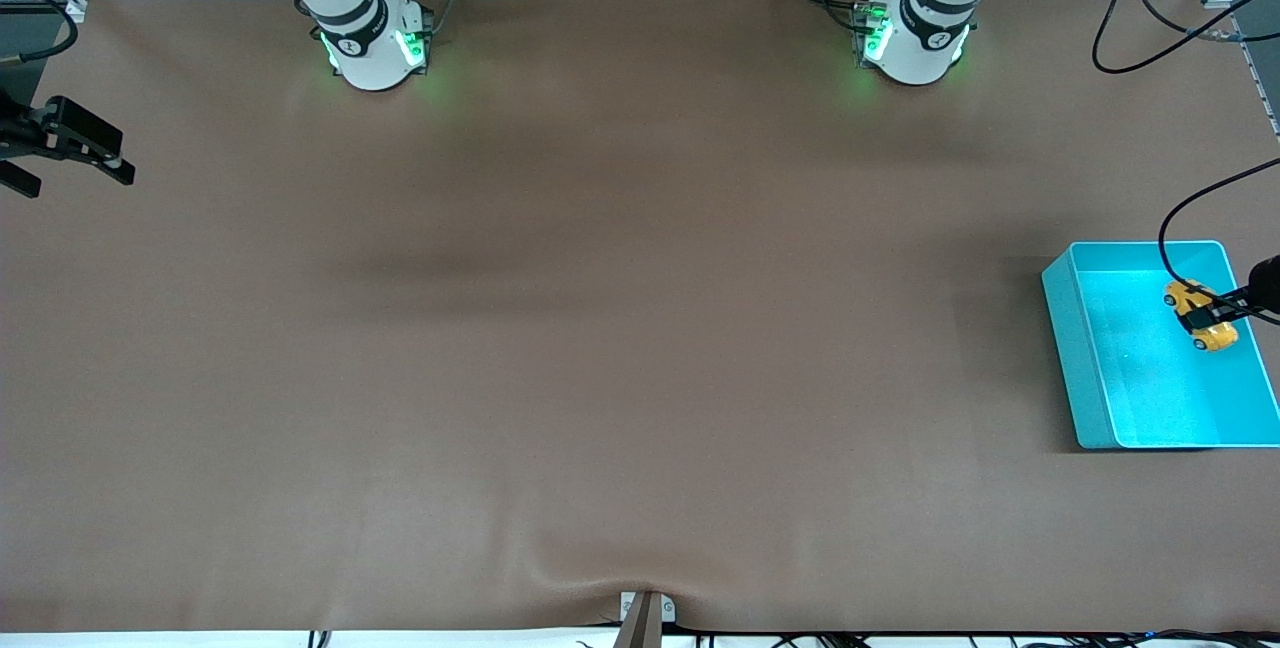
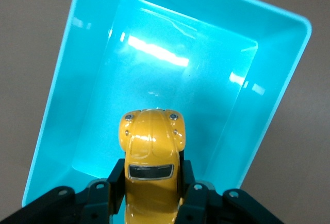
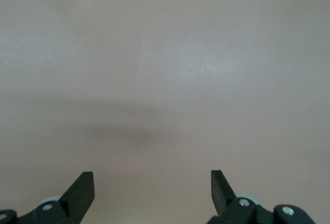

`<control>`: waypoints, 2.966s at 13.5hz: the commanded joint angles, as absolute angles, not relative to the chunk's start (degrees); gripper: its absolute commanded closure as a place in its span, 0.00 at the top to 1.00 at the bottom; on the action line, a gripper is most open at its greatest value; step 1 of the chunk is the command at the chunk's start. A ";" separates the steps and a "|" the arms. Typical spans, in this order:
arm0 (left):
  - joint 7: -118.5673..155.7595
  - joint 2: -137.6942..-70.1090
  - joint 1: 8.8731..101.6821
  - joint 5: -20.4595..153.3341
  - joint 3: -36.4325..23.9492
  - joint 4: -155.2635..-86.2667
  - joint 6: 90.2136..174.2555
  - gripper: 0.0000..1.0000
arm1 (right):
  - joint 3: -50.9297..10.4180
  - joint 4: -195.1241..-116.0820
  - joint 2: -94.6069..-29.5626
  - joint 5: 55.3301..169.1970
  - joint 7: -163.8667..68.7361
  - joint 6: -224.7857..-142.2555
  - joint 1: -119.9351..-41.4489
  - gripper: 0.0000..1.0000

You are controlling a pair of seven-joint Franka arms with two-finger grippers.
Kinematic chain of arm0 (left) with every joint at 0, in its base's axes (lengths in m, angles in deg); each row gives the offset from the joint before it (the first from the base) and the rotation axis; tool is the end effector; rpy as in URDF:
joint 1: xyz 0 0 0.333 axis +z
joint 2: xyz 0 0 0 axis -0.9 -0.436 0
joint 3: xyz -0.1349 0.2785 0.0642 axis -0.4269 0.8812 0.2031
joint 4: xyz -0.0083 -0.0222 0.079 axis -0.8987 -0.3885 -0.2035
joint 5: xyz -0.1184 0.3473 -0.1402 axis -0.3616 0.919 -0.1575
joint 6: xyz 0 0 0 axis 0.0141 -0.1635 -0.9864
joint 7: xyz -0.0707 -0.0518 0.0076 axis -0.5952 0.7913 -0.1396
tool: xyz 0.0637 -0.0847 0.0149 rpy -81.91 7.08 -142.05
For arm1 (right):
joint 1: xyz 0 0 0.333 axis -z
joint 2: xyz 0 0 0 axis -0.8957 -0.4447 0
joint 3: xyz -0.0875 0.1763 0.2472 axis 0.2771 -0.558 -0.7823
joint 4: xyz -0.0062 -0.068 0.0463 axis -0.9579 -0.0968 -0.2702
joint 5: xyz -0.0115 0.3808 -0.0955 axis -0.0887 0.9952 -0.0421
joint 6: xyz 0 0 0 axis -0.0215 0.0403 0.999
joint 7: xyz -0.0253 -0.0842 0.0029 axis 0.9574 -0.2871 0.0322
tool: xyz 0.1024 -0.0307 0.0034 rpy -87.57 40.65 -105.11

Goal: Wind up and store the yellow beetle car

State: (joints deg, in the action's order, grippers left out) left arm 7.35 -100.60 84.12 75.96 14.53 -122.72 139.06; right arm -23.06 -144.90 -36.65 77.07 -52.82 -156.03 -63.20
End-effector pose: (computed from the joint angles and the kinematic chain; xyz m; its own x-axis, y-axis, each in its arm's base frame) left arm 0.6005 0.2466 0.3420 0.9551 0.2962 -0.0032 0.2960 -0.9549 -0.0243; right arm 0.5403 -0.0257 0.6551 0.9913 0.1272 0.0348 0.1281 -0.9914 -0.0260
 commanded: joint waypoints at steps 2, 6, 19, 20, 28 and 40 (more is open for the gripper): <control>-1.54 -104.63 84.89 77.27 14.02 -122.04 142.24 0.00 | -23.24 -145.61 -36.69 77.09 -51.50 -157.46 -62.98 1.00; -5.87 -108.15 84.98 78.15 14.02 -121.95 147.15 0.00 | -23.24 -145.44 -36.77 77.35 -50.97 -157.72 -62.89 1.00; -5.08 -116.16 84.28 80.43 14.11 -122.21 154.91 0.00 | -23.33 -145.26 -36.86 77.53 -47.72 -157.11 -63.07 1.00; -5.08 -116.51 84.45 80.61 14.11 -122.21 154.91 0.00 | -23.33 -145.26 -36.95 77.53 -47.63 -157.02 -63.15 1.00; -4.91 -109.06 83.93 80.70 13.75 -122.31 148.52 1.00 | -23.42 -145.44 -36.60 77.27 -47.46 -156.67 -63.77 1.00; 9.13 -85.51 84.10 80.00 -0.11 -122.04 117.75 1.00 | -23.51 -145.09 -36.77 77.53 -45.87 -155.44 -63.77 1.00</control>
State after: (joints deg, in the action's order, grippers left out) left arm 4.26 -89.70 83.75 78.90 3.62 -120.41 121.78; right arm -23.38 -145.31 -37.00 77.10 -46.96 -155.91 -63.55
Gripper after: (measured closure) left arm 0.000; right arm 0.000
